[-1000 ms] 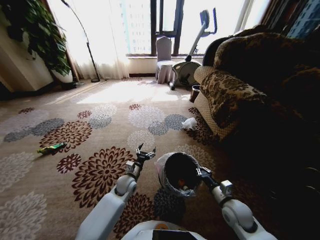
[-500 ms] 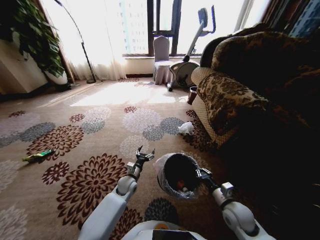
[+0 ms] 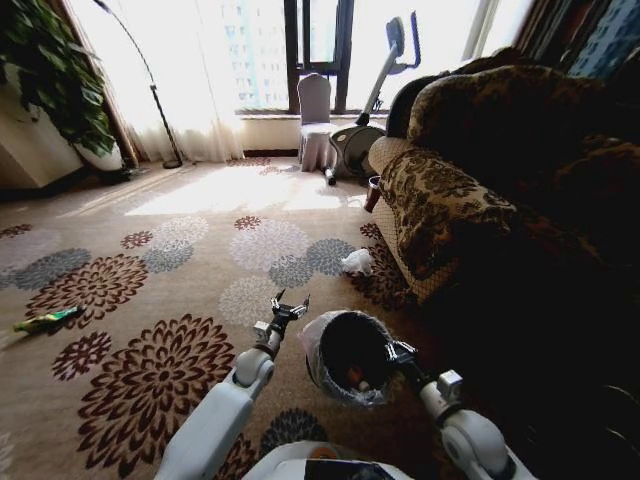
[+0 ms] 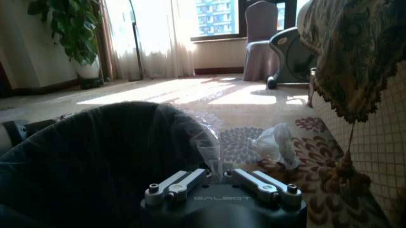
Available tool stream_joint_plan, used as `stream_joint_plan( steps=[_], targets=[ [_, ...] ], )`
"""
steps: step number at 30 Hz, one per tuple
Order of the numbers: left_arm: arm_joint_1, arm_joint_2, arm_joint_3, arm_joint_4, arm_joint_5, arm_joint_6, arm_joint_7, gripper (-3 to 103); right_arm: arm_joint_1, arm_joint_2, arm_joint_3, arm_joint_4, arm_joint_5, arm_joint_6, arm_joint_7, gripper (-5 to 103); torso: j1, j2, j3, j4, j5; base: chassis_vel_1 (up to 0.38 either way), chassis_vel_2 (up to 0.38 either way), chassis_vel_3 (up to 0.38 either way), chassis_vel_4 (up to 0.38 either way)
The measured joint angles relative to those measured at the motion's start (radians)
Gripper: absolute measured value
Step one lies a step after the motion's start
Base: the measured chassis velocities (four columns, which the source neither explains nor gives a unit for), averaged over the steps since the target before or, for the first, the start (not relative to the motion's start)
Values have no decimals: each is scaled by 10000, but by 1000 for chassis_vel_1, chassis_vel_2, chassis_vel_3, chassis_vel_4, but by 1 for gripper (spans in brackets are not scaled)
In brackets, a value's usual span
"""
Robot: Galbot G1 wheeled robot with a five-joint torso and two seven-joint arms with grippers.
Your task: Pick up the trash from the ground and place it into the trash bin.
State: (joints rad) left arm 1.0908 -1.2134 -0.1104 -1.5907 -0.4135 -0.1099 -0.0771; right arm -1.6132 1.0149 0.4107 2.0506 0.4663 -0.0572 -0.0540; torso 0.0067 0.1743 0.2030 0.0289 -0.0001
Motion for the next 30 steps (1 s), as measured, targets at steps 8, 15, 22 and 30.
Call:
stream_joint_plan(
  steps=[8,15,22,30],
  targets=[
    [25,11,-58,48,3,1,11,98,6,136,-118,16,-187,456,-68,4,0,0,1,-3,6,-163,-189,141,133],
    [19,17,-82,167,2,-2,16,100,-56,158,-131,114,-283,538,-142,4,0,0,0,5,1,8,7,-3,-2],
    [-67,-55,-60,300,11,-2,16,99,-244,202,-86,183,-493,461,-180,4,1,0,0,-3,4,0,0,0,0],
    [-205,-88,-75,564,107,-2,-25,99,-389,281,-78,284,-606,471,-222,4,0,0,0,0,1,-15,21,18,-21]
  ],
)
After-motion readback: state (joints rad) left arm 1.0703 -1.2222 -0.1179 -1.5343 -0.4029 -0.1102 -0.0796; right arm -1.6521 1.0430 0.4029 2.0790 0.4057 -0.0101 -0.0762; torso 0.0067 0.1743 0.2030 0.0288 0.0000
